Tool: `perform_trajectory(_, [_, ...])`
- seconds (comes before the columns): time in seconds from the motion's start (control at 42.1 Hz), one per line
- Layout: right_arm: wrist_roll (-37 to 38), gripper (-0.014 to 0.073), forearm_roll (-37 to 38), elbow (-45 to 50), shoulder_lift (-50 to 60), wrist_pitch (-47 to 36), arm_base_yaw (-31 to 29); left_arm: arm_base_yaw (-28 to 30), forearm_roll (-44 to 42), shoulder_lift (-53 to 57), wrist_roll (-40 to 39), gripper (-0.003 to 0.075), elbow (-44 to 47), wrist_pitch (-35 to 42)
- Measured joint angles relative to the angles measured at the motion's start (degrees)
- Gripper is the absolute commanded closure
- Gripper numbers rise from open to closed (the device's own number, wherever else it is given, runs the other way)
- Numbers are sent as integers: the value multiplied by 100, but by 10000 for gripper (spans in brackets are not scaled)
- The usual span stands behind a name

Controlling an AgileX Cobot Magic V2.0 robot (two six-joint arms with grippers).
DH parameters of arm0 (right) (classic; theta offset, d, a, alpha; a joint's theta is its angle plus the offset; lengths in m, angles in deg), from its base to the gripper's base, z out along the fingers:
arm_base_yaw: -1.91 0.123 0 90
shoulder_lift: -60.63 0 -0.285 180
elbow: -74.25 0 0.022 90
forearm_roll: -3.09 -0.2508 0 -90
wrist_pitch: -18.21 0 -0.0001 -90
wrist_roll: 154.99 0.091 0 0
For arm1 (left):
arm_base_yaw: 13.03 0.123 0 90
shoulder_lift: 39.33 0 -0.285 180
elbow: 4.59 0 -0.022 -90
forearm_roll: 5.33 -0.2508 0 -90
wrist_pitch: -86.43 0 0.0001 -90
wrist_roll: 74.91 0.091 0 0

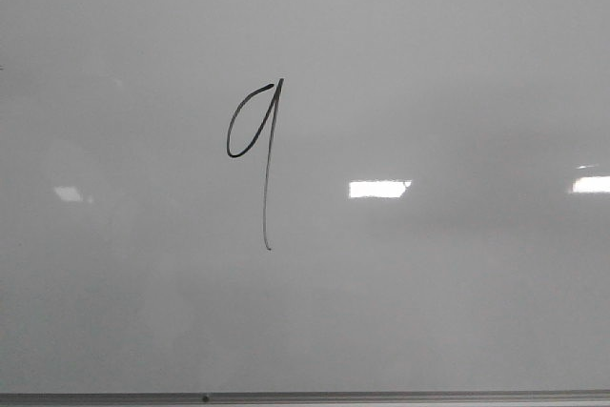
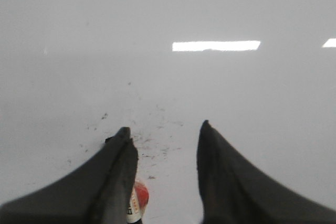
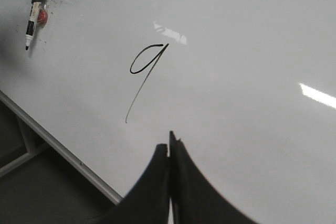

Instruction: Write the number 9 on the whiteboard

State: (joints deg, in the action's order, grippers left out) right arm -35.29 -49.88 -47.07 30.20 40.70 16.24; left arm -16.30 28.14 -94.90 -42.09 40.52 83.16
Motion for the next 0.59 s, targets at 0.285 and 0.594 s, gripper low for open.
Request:
perform_trajectory(0.285, [0,664,0,0,0,0,0,0,-144,1566,0,739,0,-997])
perform_trajectory(0.594, [10,664,0,0,0,0,0,0,-159,1709,4,739,0,-1082])
